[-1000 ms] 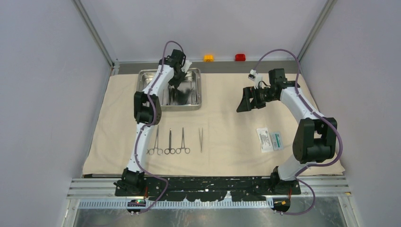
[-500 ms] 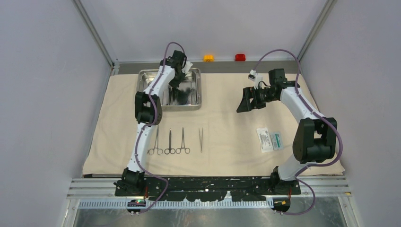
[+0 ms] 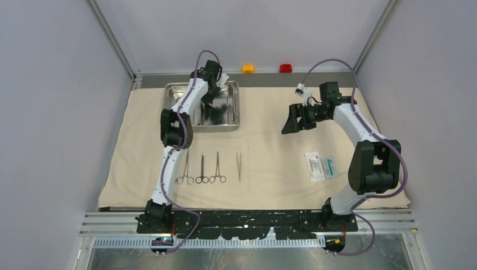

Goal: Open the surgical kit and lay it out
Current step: Pick up the medical item from the container.

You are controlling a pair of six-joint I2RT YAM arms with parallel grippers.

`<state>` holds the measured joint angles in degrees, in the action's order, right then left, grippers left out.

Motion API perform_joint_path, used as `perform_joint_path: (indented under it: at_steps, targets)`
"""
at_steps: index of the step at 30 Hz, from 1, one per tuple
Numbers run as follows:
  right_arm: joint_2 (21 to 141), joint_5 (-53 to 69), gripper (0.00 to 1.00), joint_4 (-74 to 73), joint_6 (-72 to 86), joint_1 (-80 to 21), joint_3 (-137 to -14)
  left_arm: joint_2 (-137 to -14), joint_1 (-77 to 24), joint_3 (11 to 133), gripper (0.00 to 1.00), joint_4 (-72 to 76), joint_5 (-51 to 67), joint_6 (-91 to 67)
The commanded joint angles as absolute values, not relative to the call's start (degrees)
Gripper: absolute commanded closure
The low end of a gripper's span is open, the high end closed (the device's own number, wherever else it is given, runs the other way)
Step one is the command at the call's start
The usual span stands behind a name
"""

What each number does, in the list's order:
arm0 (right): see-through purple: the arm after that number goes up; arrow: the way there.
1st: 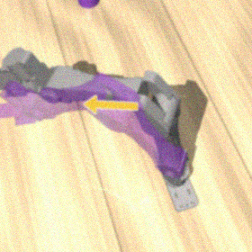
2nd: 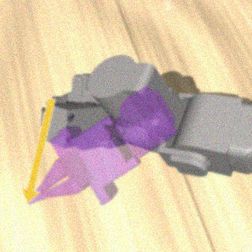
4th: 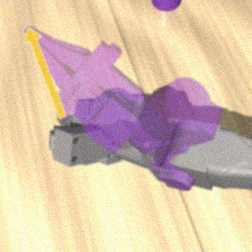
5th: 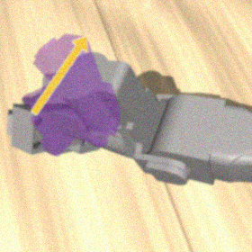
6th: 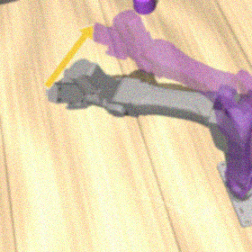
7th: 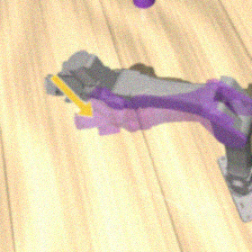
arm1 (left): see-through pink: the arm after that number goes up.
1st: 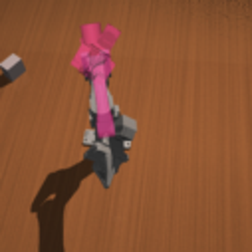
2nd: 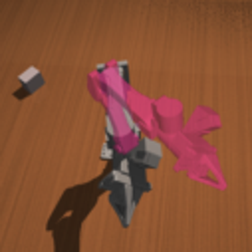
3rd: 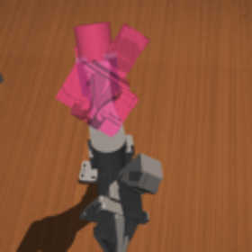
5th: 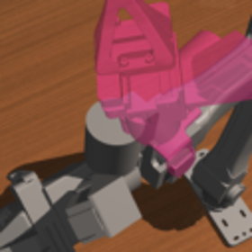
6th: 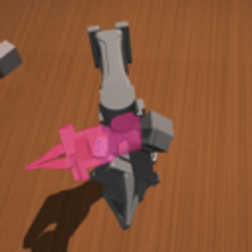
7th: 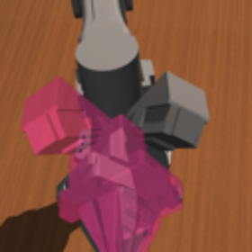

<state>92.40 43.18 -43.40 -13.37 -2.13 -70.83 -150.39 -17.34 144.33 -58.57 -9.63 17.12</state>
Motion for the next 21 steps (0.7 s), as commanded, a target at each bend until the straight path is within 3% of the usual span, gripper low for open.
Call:
perform_joint_path:
  at_steps: [1,21]
  targets:
    - [92.7,44.4,0.08,-43.5,-14.0,-2.2,-73.4,-148.7,-17.1,147.1,1.00,-58.2,-9.8,18.0]
    - [92.7,44.6,0.08,-43.6,-14.1,-2.2,-73.5,-135.1,-17.5,147.7,1.00,-57.5,-1.0,11.5]
